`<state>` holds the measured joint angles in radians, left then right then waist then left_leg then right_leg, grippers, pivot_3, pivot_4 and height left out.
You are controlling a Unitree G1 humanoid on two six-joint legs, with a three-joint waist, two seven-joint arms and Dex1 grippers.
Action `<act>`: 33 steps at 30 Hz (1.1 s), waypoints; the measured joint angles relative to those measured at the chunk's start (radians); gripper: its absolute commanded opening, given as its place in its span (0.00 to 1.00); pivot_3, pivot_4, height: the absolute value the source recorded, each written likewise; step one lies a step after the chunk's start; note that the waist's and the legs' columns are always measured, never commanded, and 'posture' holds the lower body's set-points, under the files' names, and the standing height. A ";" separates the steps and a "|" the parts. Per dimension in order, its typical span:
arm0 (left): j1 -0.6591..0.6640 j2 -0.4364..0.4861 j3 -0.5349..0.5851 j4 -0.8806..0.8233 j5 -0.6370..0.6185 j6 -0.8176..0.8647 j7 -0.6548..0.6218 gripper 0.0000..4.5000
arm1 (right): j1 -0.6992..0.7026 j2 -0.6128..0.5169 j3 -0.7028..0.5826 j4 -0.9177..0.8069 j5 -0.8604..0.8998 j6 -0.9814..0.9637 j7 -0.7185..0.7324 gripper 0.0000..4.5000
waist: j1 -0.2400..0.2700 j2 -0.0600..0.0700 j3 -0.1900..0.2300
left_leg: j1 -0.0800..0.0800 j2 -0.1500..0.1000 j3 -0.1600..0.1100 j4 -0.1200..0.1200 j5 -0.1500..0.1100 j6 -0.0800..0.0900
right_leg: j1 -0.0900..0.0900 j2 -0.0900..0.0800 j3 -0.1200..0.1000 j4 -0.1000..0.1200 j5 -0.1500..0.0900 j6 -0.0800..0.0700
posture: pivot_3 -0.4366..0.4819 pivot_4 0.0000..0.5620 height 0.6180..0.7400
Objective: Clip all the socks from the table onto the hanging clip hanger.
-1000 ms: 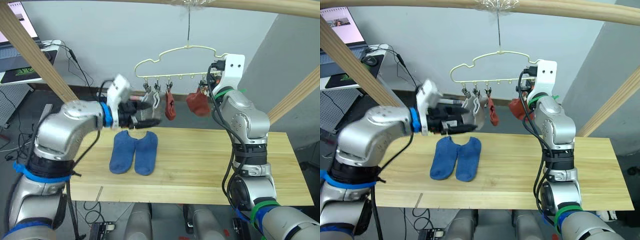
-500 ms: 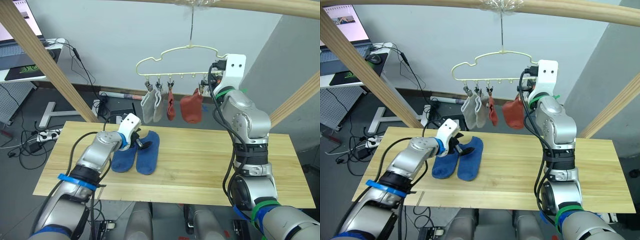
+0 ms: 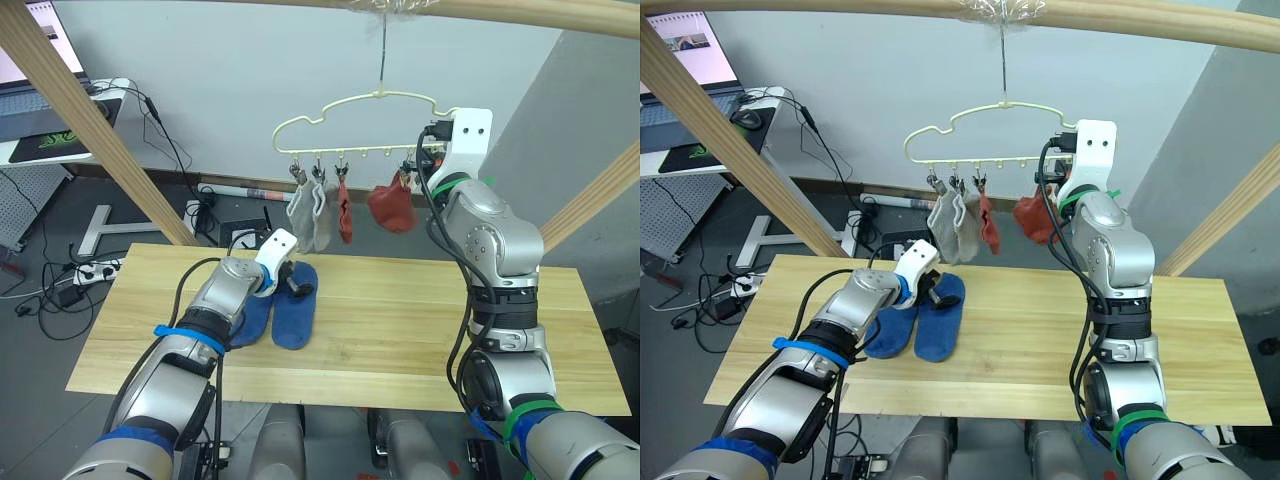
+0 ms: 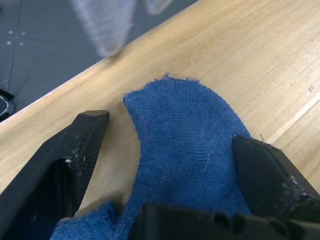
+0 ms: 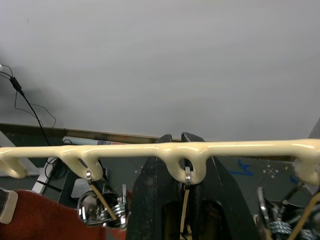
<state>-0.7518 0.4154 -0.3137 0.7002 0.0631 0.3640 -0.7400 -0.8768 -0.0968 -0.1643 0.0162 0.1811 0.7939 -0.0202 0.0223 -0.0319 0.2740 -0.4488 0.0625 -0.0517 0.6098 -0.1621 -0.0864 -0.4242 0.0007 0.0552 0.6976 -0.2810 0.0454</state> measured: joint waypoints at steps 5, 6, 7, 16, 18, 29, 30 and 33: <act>0.004 -0.007 0.003 -0.002 0.017 -0.004 -0.017 0.55 | 0.000 0.000 -0.001 -0.002 0.000 0.003 -0.001 0.00 | -0.001 0.001 -0.001 | 0.001 0.000 0.000 0.000 0.000 0.000 | 0.001 0.000 0.000 0.001 0.000 0.000 | 0.61 0.38 1.00; 0.005 -0.008 0.004 -0.003 0.018 -0.004 -0.018 0.49 | 0.000 0.000 -0.001 -0.002 0.000 0.004 -0.001 0.00 | -0.001 0.001 -0.001 | 0.001 0.000 0.000 0.000 0.000 0.000 | 0.001 0.000 0.000 0.001 0.000 0.000 | 0.61 0.38 1.00; 0.005 -0.009 0.005 -0.004 0.019 -0.003 -0.019 0.42 | 0.000 0.000 -0.001 -0.002 0.000 0.006 -0.001 0.00 | -0.001 0.001 -0.001 | 0.001 0.000 0.000 0.000 0.000 0.000 | 0.001 0.000 0.000 0.001 0.000 0.000 | 0.61 0.38 1.00; 0.022 -0.030 0.027 -0.035 0.019 0.023 -0.033 0.00 | -0.009 0.004 -0.016 -0.009 0.020 0.042 -0.004 0.00 | 0.000 0.001 -0.001 | 0.001 0.000 0.000 0.000 0.000 0.001 | 0.001 0.000 0.000 0.001 0.000 0.000 | 0.62 0.39 1.00; 0.034 -0.033 0.036 -0.057 0.015 0.036 -0.038 0.00 | -0.010 0.007 -0.021 -0.010 0.031 0.050 -0.006 0.00 | -0.001 0.001 -0.001 | 0.001 0.000 0.000 0.000 0.000 0.001 | 0.001 0.000 0.000 0.000 0.000 0.000 | 0.62 0.39 1.00; -0.002 -0.172 0.158 -0.379 -0.224 0.228 -0.122 0.00 | -0.052 0.031 -0.081 -0.011 0.078 0.122 -0.048 0.00 | -0.001 0.001 -0.001 | -0.001 0.000 -0.003 0.000 0.000 0.000 | 0.001 0.000 -0.003 0.000 0.000 0.000 | 0.60 0.39 1.00; -0.017 -0.186 0.167 -0.385 -0.235 0.240 -0.118 0.00 | -0.054 0.030 -0.088 -0.011 0.080 0.125 -0.049 0.00 | -0.003 0.001 -0.001 | -0.001 0.000 -0.003 0.000 0.000 0.000 | 0.001 0.000 -0.003 0.000 0.000 0.000 | 0.60 0.39 1.00; -0.053 -0.222 0.173 -0.392 -0.261 0.255 -0.099 0.00 | -0.065 0.030 -0.099 -0.011 0.087 0.135 -0.053 0.00 | -0.006 0.001 -0.001 | -0.001 0.000 -0.003 0.000 0.000 0.000 | 0.001 0.000 -0.003 0.000 0.000 0.000 | 0.60 0.38 1.00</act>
<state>-0.8050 0.1931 -0.1407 0.3084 -0.1975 0.6191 -0.8387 -0.9423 -0.0666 -0.2637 0.0048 0.2684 0.9288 -0.0732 0.0159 -0.0307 0.2734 -0.4498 0.0625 -0.0543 0.6100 -0.1617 -0.0859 -0.4235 0.0006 0.0524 0.6975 -0.2809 0.0453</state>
